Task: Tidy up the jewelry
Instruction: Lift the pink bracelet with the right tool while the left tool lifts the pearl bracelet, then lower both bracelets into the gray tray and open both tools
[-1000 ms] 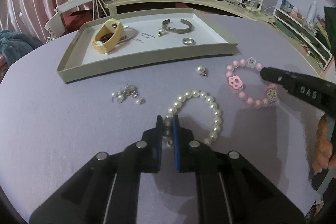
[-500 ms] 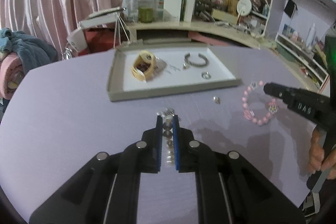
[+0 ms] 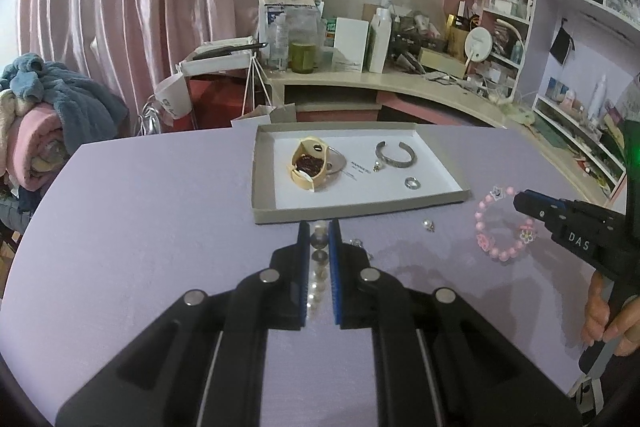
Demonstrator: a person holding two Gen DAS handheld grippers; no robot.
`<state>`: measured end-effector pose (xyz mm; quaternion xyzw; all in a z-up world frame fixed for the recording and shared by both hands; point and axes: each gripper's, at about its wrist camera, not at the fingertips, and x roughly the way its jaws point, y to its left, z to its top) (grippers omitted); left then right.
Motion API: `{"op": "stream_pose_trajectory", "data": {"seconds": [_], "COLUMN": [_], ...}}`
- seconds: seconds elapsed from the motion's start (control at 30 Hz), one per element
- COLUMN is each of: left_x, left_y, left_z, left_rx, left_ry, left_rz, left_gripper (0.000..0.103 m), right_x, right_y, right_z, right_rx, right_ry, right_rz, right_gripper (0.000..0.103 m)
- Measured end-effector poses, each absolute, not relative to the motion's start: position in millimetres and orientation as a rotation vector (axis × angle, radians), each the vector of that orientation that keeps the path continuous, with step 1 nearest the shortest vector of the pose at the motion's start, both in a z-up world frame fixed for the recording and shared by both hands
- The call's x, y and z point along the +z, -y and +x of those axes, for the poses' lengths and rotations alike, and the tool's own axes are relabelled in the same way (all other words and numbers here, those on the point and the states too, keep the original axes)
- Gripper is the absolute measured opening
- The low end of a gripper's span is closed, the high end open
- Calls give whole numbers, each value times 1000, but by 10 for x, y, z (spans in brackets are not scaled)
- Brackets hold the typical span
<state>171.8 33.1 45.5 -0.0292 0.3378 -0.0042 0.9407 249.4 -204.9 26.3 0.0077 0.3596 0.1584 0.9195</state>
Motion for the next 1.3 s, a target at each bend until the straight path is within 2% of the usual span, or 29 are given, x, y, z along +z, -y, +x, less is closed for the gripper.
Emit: {"op": "stream_pose_trajectory", "data": {"seconds": [0.77, 0.97, 1.3], "left_x": [599, 756, 834], "left_y": [-371, -429, -472], "left_z": [1896, 2184, 2757], "left_rx": [1, 8, 16], "left_ry": [-675, -653, -642], "left_rz": [-59, -76, -50], "left_gripper": [9, 9, 9], "right_x": [380, 496, 164], "right_y": [1911, 1724, 1367], "right_z": [2655, 3079, 3849], "right_rx": [337, 359, 397], "right_ry": [-720, -718, -793], "right_rz": [0, 34, 83], "right_gripper": [14, 14, 14]}}
